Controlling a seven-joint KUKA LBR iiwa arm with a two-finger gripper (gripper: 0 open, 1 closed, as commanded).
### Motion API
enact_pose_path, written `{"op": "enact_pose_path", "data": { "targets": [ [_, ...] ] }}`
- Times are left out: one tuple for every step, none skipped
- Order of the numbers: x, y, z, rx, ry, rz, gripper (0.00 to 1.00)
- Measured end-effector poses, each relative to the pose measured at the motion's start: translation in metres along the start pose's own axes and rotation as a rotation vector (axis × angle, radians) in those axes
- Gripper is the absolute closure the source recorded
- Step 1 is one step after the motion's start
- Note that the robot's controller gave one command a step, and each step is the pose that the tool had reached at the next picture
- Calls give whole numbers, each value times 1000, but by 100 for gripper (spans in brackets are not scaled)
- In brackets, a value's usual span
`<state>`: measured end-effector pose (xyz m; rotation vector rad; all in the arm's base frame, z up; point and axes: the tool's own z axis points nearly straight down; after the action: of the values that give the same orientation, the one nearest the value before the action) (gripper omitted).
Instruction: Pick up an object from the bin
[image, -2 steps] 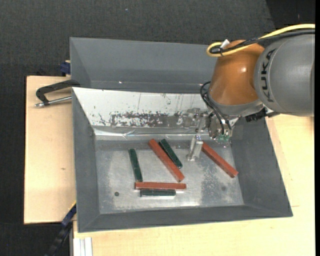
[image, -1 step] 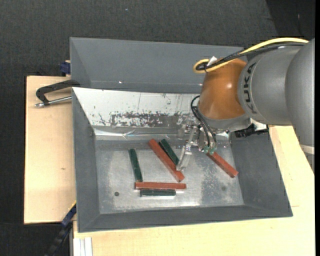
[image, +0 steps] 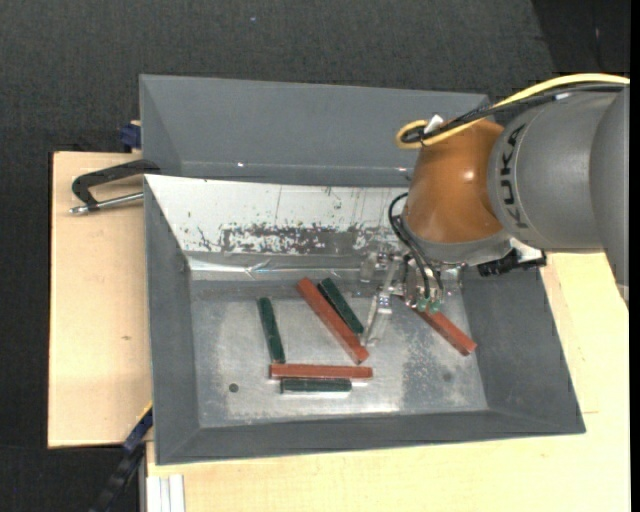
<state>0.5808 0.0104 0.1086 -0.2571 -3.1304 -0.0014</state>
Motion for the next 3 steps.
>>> {"op": "enact_pose_path", "data": {
  "targets": [
    [-13,7,23,-2,-9,56,0],
    [12,14,35,-1,-4,127,0],
    [14,17,36,-1,-2,176,0]
  ]
}}
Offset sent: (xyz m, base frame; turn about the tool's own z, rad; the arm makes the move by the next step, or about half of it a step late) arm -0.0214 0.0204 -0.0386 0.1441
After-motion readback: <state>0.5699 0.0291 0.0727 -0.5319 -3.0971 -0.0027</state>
